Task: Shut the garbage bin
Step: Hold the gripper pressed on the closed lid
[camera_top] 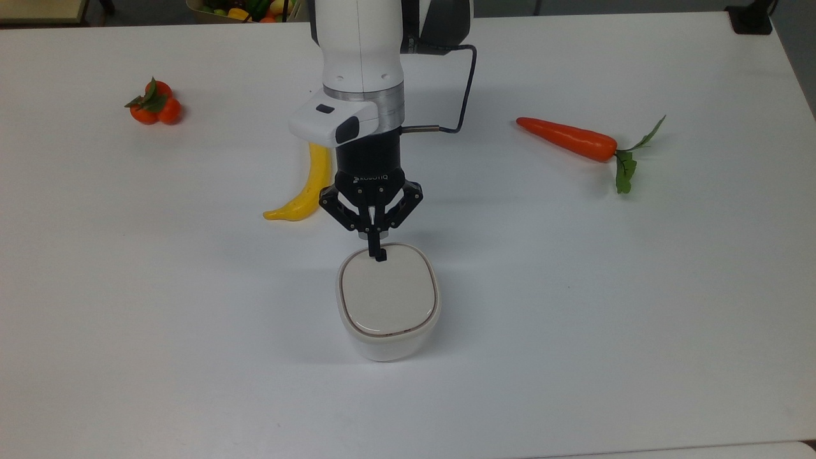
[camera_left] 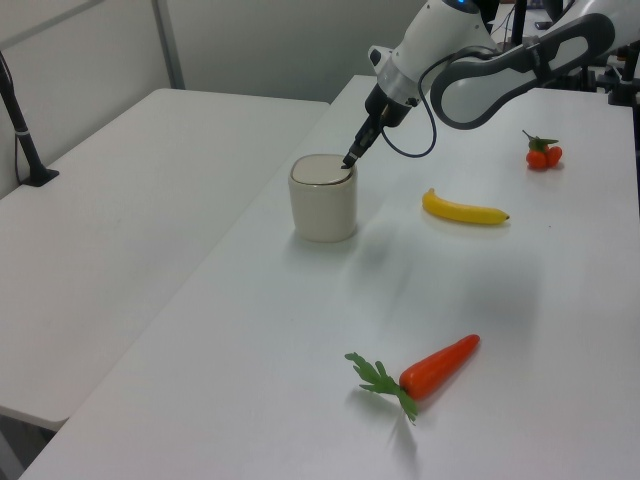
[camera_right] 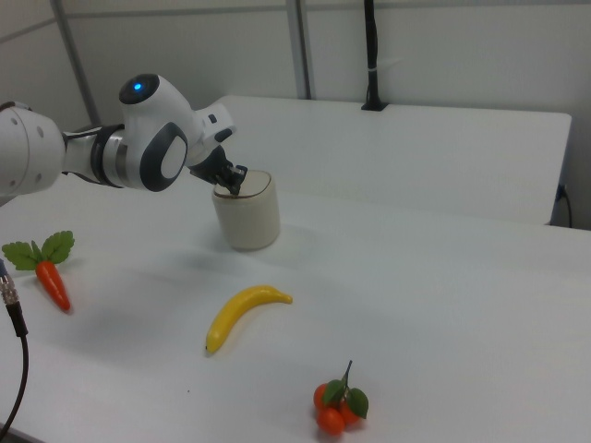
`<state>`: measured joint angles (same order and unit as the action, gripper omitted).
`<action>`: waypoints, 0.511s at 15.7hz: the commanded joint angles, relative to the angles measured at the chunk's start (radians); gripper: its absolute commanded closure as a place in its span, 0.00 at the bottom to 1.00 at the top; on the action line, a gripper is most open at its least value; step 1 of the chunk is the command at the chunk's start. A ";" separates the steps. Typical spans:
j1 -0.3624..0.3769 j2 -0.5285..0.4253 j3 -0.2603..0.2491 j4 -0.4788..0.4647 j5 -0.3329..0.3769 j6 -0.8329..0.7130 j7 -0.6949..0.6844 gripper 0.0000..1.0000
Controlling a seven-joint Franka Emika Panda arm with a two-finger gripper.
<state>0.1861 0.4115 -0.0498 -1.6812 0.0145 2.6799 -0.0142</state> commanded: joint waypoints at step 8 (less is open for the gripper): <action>0.010 0.038 -0.001 0.006 -0.007 0.056 0.002 1.00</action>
<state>0.1868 0.4223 -0.0496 -1.6794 0.0145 2.6857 -0.0142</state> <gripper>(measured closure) 0.991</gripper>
